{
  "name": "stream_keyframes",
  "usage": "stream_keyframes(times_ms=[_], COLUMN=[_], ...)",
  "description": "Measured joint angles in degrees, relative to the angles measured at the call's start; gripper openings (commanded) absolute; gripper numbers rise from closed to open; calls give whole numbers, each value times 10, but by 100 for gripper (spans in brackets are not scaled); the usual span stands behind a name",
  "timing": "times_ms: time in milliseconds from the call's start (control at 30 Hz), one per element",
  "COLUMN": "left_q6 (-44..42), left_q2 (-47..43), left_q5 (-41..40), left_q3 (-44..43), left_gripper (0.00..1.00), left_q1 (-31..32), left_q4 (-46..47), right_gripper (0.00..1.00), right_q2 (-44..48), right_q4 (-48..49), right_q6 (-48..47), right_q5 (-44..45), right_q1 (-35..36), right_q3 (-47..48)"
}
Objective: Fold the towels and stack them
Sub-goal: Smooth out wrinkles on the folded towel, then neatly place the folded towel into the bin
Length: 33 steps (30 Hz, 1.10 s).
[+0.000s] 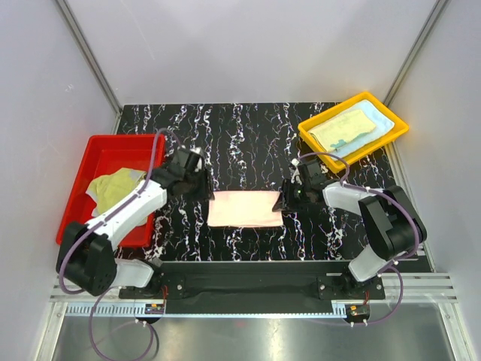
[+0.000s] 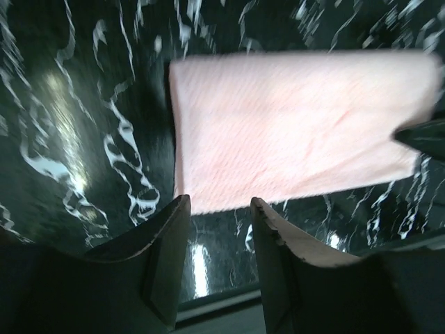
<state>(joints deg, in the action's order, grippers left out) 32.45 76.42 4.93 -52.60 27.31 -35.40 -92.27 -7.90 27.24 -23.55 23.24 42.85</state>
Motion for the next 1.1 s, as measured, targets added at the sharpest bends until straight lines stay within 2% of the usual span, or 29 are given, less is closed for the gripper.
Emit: stream_keyframes(times_ms=[100, 133, 233, 400, 567, 800, 900, 933, 1000, 1100], left_q6=[-19, -26, -42, -60, -73, -85, -87, -88, -89, -78], left_q2=[-13, -14, -15, -15, -14, -14, -13, -12, -8, 0], left_q5=[-29, -35, -39, -31, -18, -2, 1, 4, 10, 44], left_q3=[-52, -66, -83, -85, -85, -86, -86, -87, -91, -89], left_gripper=[45, 45, 45, 46, 46, 47, 47, 48, 48, 50], left_q1=[-10, -17, -49, -97, -101, -103, -104, -105, -105, -106], left_q4=[-12, -12, -12, -27, -34, -42, -42, -44, -45, -32], right_gripper=[19, 10, 0, 0, 0, 0, 11, 18, 20, 31], right_q2=[-16, -19, -22, -25, -36, -86, -123, -134, -160, -189], right_q4=[18, 18, 1, -89, -185, -292, -331, -336, -339, -344], right_q6=[5, 3, -9, -53, -125, -236, -260, -264, -269, -266], right_q5=[-11, -11, -6, 24, 66, 116, 116, 113, 101, 86], right_q1=[0, 0, 0, -2, -10, -64, -87, -92, -102, -110], right_q3=[-1, 0, 9, 65, 178, 322, 374, 384, 393, 389])
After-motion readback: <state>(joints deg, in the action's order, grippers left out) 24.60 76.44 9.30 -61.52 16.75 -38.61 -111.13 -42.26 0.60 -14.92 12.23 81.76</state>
